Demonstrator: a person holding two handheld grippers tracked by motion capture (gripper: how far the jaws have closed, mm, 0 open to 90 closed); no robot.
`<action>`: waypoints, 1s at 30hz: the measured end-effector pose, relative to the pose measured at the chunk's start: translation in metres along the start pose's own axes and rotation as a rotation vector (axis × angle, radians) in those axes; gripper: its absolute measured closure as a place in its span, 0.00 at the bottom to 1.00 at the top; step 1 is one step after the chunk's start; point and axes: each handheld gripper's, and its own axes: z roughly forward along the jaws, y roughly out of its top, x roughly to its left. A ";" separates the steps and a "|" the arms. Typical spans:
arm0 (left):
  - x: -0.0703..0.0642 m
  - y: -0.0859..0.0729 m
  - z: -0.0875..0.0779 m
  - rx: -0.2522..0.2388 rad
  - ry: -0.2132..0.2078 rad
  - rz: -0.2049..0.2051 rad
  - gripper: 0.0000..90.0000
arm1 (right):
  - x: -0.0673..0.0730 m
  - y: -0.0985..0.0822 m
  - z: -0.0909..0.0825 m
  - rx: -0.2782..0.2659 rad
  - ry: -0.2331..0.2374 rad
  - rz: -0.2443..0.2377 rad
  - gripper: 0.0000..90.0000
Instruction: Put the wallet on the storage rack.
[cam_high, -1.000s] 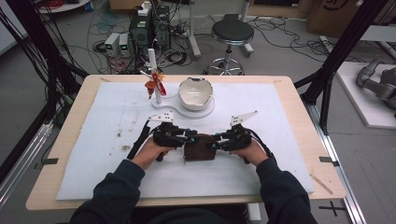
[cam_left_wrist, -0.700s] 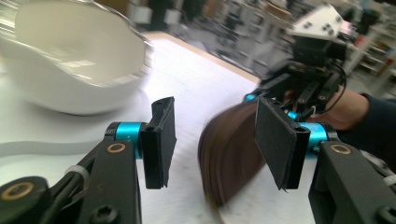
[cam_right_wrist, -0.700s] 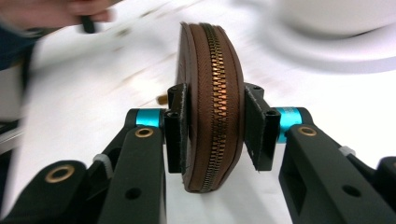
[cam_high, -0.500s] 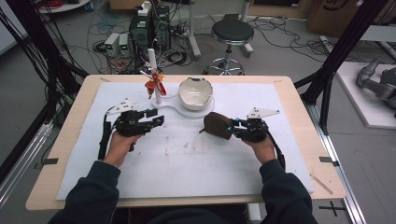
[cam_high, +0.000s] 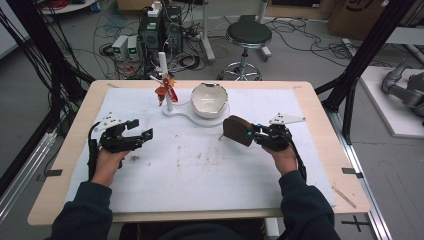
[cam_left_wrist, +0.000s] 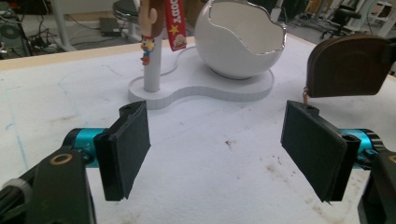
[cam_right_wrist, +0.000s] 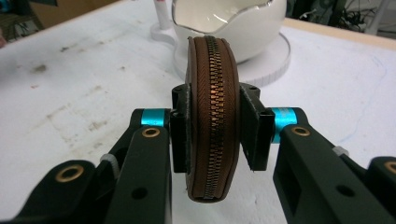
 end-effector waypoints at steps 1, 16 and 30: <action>0.001 -0.001 -0.001 0.000 0.005 -0.002 0.27 | 0.001 0.002 -0.002 -0.008 0.004 -0.003 0.77; 0.015 -0.005 -0.009 -0.037 0.008 -0.016 0.27 | 0.001 0.073 -0.006 -0.115 -0.021 -0.080 0.77; 0.020 -0.007 -0.010 -0.049 0.003 -0.063 0.27 | -0.008 0.125 0.055 -0.088 0.040 -0.182 0.77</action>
